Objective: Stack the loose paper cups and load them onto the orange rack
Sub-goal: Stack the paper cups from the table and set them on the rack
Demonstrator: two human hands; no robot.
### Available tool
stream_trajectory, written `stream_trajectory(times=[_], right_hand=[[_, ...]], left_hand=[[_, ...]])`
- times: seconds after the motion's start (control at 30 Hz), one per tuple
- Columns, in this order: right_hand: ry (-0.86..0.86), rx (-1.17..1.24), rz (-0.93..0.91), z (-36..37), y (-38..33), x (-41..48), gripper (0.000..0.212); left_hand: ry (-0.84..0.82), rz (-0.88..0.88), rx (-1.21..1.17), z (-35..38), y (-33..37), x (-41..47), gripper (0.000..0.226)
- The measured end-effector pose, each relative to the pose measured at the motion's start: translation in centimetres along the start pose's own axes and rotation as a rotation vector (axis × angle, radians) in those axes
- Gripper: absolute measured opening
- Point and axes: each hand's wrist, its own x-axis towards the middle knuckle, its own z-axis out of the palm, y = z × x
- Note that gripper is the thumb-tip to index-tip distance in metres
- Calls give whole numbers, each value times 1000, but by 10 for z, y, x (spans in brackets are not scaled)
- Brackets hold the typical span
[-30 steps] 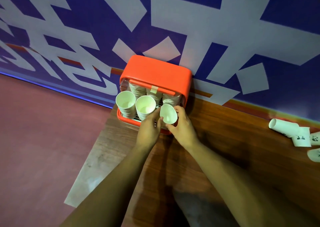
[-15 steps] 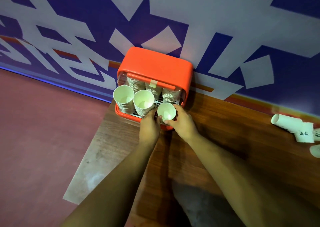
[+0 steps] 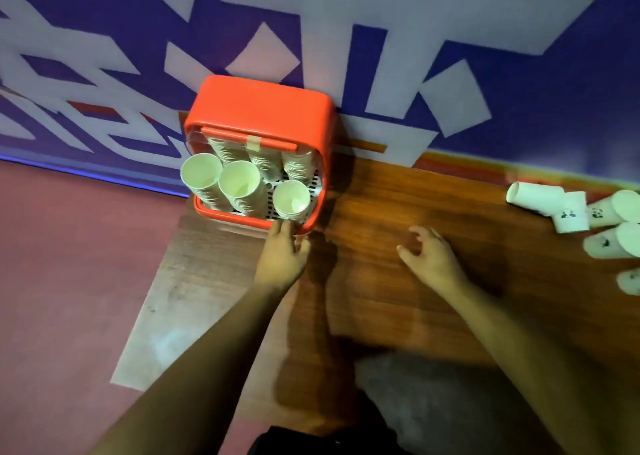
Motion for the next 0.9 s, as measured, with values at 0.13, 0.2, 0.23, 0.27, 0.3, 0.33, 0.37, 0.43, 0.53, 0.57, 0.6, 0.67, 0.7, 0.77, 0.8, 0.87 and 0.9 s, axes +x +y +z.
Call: stream_trajectory(times=[0.13, 0.2, 0.23, 0.27, 0.3, 0.33, 0.37, 0.43, 0.53, 0.57, 0.6, 0.67, 0.7, 0.77, 0.8, 0.87, 0.9], right_hand=[[37, 1, 105, -54, 74, -9, 55], [103, 4, 120, -85, 108, -13, 54], [136, 9, 124, -100, 125, -14, 54], [161, 8, 131, -113, 139, -15, 54], [178, 7, 142, -124, 151, -15, 54], [201, 11, 155, -137, 167, -16, 54], [224, 18, 162, -148, 181, -15, 53], [268, 28, 172, -170, 209, -13, 54], [306, 68, 185, -191, 243, -8, 53], [323, 80, 184, -196, 254, -4, 52], [338, 80, 175, -198, 262, 0, 51], [332, 57, 154, -198, 272, 13, 52], [324, 58, 141, -197, 275, 21, 54], [334, 91, 117, -192, 277, 40, 54], [352, 95, 117, -189, 276, 49, 55], [387, 89, 140, -183, 277, 67, 57], [398, 90, 154, -181, 277, 76, 59]], left_hand=[[-150, 71, 104, 48, 51, -1, 24], [-195, 110, 142, 79, 85, 2, 24], [-211, 131, 151, 96, 103, 4, 26], [-224, 148, 160, 112, 121, 6, 28], [-230, 168, 171, 126, 136, 8, 30], [-235, 203, 177, 145, 156, 10, 32], [-243, 232, 177, 161, 174, 12, 33], [-261, 279, 177, 194, 212, 17, 33], [-293, 348, 211, 240, 257, 30, 36], [-309, 369, 229, 258, 271, 35, 37], [-323, 387, 248, 272, 282, 42, 38], [-347, 424, 298, 298, 301, 58, 42], [-358, 442, 324, 310, 309, 67, 46], [-390, 480, 374, 330, 321, 84, 55], [-406, 499, 406, 338, 324, 91, 59], [-432, 530, 480, 354, 328, 105, 65], [-441, 547, 513, 361, 328, 111, 68]])
